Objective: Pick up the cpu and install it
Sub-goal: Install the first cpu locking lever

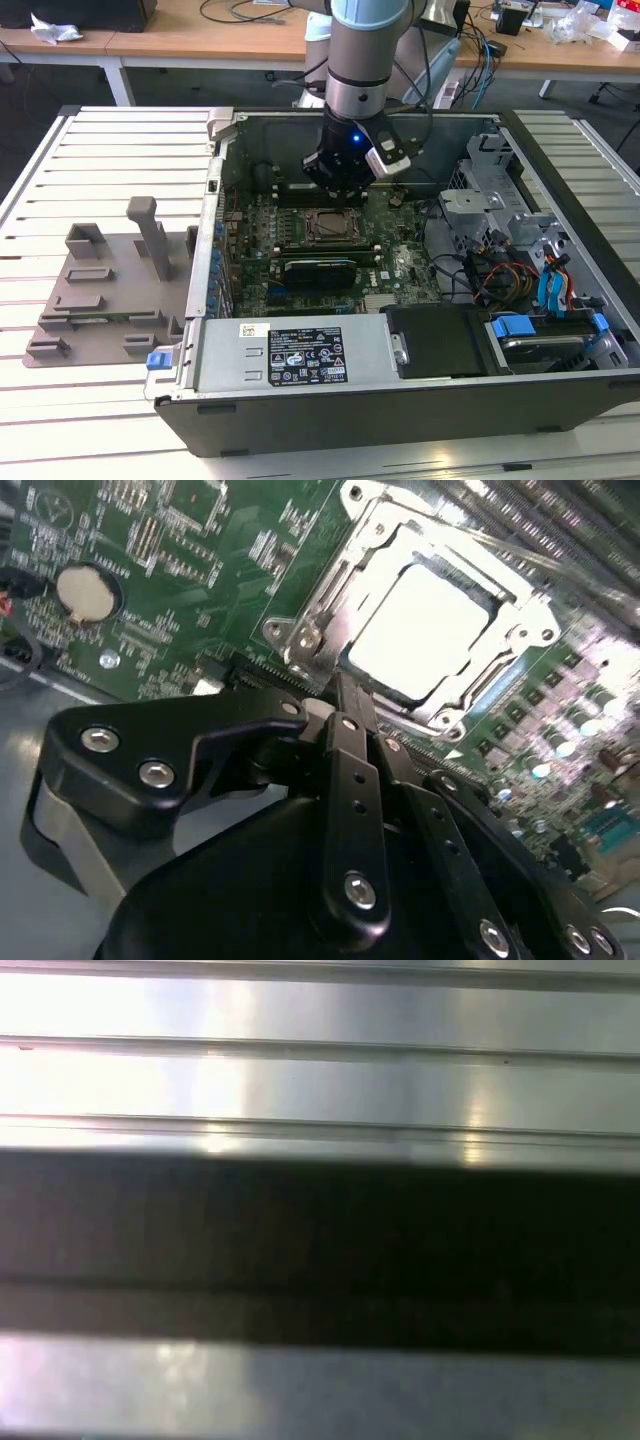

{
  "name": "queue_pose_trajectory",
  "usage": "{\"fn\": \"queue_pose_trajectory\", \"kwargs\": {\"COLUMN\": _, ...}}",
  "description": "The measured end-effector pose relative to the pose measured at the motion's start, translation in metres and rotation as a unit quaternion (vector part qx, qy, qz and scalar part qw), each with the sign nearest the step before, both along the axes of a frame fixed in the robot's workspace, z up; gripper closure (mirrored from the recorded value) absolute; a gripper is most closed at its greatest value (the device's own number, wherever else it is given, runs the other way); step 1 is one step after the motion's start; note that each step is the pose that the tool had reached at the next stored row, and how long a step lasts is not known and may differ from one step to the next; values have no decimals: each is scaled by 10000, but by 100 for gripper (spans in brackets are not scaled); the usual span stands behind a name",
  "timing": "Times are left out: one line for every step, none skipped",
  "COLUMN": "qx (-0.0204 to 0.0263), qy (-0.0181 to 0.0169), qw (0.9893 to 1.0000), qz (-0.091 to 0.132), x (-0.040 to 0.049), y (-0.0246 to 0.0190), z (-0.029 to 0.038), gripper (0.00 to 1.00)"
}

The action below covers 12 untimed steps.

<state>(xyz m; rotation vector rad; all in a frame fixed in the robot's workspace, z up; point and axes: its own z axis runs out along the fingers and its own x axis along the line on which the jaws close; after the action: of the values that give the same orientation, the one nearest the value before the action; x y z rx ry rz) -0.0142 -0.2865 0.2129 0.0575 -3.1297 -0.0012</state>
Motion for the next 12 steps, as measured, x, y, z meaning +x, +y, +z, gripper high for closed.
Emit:
{"fn": "queue_pose_trajectory", "kwargs": {"qx": -50, "qy": 0, "qw": 10000, "qz": 1, "x": -1, "y": -48, "z": 4, "gripper": 89}}
{"fn": "queue_pose_trajectory", "kwargs": {"qx": -82, "qy": 0, "qw": 10000, "qz": 1, "x": -2, "y": -73, "z": 6, "gripper": 89}}
{"fn": "queue_pose_trajectory", "kwargs": {"qx": -106, "qy": -1, "qw": 9999, "qz": 0, "x": -2, "y": -91, "z": 8, "gripper": 89}}
{"fn": "queue_pose_trajectory", "kwargs": {"qx": -148, "qy": -1, "qw": 9999, "qz": 0, "x": -3, "y": -119, "z": 12, "gripper": 89}}
{"fn": "queue_pose_trajectory", "kwargs": {"qx": -182, "qy": -2, "qw": 9998, "qz": 0, "x": -4, "y": -134, "z": 21, "gripper": 89}}
{"fn": "queue_pose_trajectory", "kwargs": {"qx": -210, "qy": -2, "qw": 9998, "qz": 0, "x": -4, "y": -144, "z": 41, "gripper": 89}}
{"fn": "queue_pose_trajectory", "kwargs": {"qx": -222, "qy": -3, "qw": 9998, "qz": 0, "x": -4, "y": -149, "z": 97, "gripper": 89}}
{"fn": "queue_pose_trajectory", "kwargs": {"qx": -225, "qy": -4, "qw": 9997, "qz": 0, "x": -4, "y": -152, "z": 167, "gripper": 89}}
{"fn": "queue_pose_trajectory", "kwargs": {"qx": -225, "qy": -4, "qw": 9997, "qz": 0, "x": -4, "y": -152, "z": 196, "gripper": 89}}
{"fn": "queue_pose_trajectory", "kwargs": {"qx": -224, "qy": -4, "qw": 9997, "qz": 0, "x": -4, "y": -152, "z": 209, "gripper": 89}}
{"fn": "queue_pose_trajectory", "kwargs": {"qx": -225, "qy": -4, "qw": 9997, "qz": 0, "x": -4, "y": -152, "z": 221, "gripper": 89}}
{"fn": "queue_pose_trajectory", "kwargs": {"qx": -224, "qy": -4, "qw": 9997, "qz": 0, "x": -4, "y": -152, "z": 234, "gripper": 89}}
